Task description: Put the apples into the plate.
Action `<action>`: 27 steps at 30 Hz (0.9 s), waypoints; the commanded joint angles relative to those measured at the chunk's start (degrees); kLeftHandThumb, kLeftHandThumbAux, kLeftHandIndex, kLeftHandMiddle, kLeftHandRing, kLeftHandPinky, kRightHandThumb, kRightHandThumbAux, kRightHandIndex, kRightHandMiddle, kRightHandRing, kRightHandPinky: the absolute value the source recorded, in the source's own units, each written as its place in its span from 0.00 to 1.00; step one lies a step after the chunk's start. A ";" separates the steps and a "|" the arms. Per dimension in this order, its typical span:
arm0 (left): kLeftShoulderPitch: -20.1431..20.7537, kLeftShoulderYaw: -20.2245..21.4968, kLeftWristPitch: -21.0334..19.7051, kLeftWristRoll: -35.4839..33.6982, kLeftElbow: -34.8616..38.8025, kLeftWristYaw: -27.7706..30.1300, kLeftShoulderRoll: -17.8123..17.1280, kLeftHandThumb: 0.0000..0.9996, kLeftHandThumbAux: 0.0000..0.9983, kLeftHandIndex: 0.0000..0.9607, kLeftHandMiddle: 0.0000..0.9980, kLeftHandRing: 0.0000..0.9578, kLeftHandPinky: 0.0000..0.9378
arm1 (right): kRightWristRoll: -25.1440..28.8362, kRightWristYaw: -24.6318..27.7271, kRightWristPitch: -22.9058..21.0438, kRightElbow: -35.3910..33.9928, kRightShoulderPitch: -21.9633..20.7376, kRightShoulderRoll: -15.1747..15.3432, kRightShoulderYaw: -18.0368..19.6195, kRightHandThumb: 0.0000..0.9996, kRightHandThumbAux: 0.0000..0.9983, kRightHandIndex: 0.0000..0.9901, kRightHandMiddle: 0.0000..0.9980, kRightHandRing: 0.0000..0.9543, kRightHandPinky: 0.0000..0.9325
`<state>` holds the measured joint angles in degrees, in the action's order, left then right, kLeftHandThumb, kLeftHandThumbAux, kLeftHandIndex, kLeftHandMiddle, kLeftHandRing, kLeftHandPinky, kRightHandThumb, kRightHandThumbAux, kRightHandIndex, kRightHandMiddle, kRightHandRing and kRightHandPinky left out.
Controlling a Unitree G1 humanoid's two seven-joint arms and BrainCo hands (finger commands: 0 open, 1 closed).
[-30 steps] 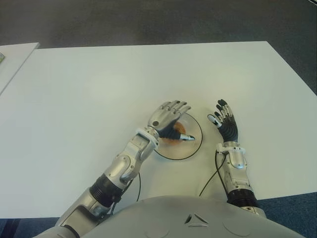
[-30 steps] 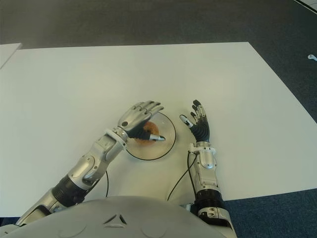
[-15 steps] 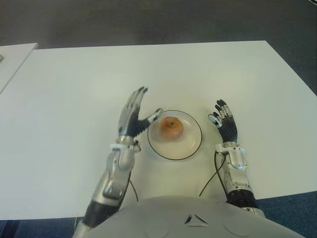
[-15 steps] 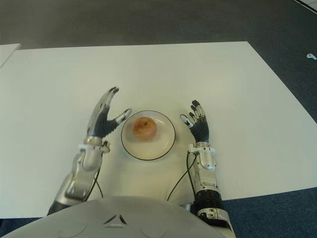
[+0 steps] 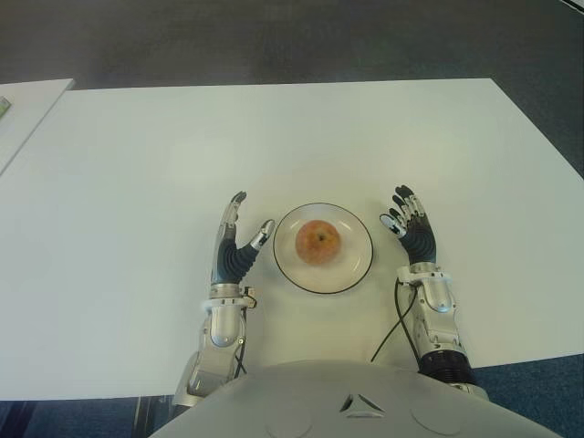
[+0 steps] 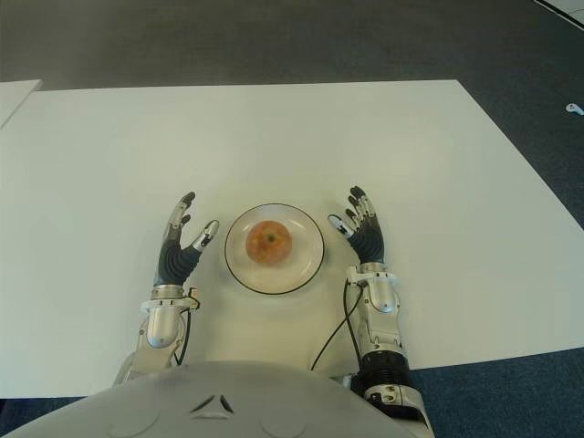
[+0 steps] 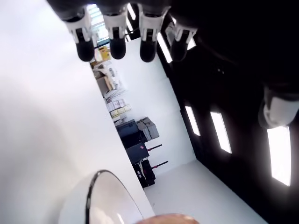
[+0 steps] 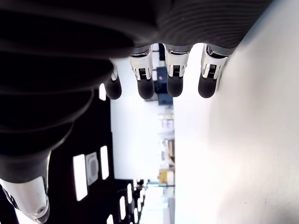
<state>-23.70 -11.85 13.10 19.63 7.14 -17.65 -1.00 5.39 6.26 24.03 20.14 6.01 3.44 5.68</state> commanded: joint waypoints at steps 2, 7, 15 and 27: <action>0.82 1.50 2.28 -8.31 -5.33 4.14 1.57 0.12 0.46 0.14 0.08 0.06 0.09 | -0.38 -0.50 -4.26 3.62 4.13 -0.57 -0.13 0.16 0.63 0.00 0.00 0.00 0.00; 0.19 1.26 3.89 -10.62 -6.66 5.72 2.45 0.10 0.52 0.15 0.10 0.07 0.11 | -0.54 -0.21 -3.65 3.29 4.38 -0.12 0.07 0.15 0.62 0.00 0.00 0.00 0.00; -1.71 0.03 3.47 -11.52 -5.97 8.06 2.94 0.08 0.56 0.14 0.11 0.09 0.13 | -0.18 0.07 -4.08 1.87 4.88 0.60 0.49 0.14 0.63 0.01 0.00 0.00 0.00; 2.74 1.08 9.77 -16.03 -22.18 11.13 4.71 0.05 0.55 0.13 0.11 0.10 0.13 | 0.70 1.57 -5.09 -0.67 5.54 1.32 0.79 0.16 0.62 0.02 0.02 0.00 0.01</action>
<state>-22.09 -11.60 22.65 5.57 -8.13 -8.60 2.95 5.33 7.41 22.78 17.59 8.03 4.78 6.08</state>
